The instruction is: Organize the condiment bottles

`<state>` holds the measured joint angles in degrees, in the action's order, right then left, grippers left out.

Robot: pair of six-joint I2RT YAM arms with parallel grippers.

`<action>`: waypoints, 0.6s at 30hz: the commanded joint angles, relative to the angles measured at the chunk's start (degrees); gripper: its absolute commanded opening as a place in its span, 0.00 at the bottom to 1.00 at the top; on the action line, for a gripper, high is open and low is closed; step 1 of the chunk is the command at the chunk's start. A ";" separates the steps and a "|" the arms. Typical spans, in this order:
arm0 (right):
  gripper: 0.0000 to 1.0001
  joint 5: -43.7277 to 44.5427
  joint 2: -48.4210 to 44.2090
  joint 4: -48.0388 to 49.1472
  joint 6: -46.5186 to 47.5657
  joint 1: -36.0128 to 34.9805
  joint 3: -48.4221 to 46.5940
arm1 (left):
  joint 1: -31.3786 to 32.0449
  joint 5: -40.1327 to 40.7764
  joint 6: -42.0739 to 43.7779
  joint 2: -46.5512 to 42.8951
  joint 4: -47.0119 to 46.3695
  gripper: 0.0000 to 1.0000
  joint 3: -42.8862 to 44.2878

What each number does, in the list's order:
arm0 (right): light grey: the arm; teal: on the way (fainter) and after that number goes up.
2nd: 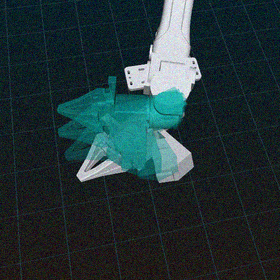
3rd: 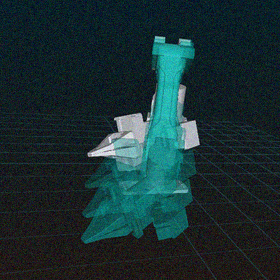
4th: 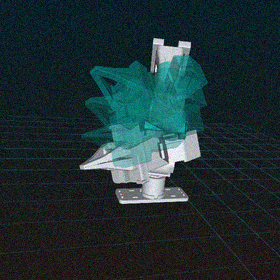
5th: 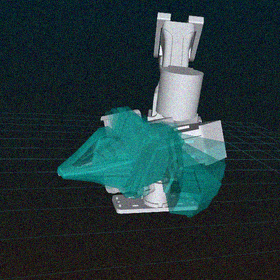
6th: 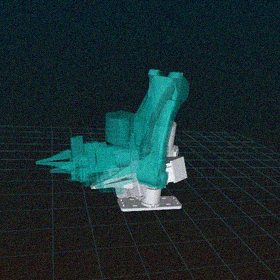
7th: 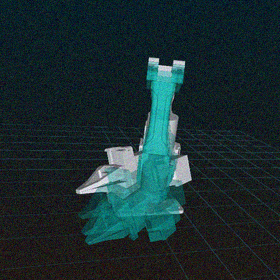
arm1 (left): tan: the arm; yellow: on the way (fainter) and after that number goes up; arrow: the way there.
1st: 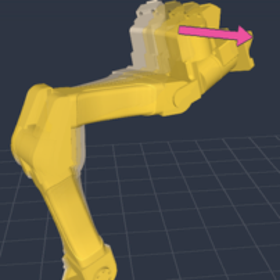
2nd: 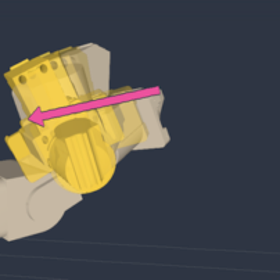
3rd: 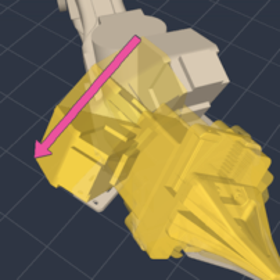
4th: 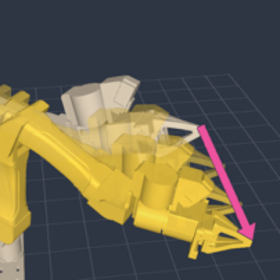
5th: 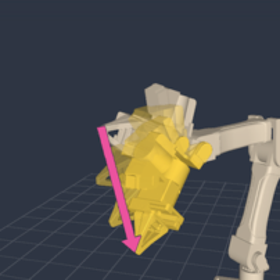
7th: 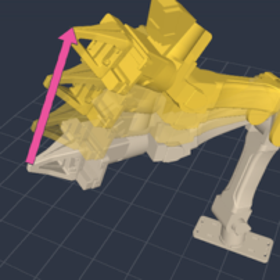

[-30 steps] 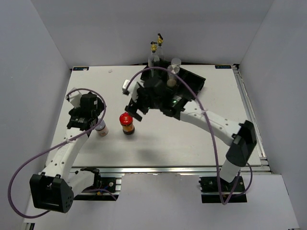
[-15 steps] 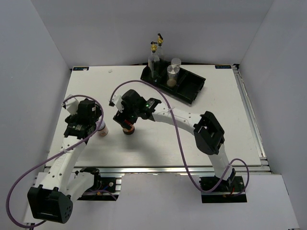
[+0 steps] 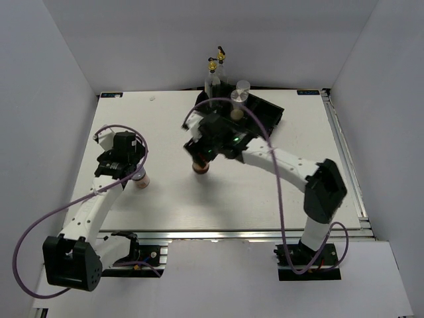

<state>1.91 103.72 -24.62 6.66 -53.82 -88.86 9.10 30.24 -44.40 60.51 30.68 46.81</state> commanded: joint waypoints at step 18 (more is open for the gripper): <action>0.00 -0.33 4.72 8.70 -1.47 41.43 -15.55 | 0.48 -15.65 8.10 18.76 -15.92 0.98 12.87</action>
<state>2.00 107.90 -22.55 3.86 -12.47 -98.80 9.23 15.75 -38.17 79.57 14.76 57.06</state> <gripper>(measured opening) 0.731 0.983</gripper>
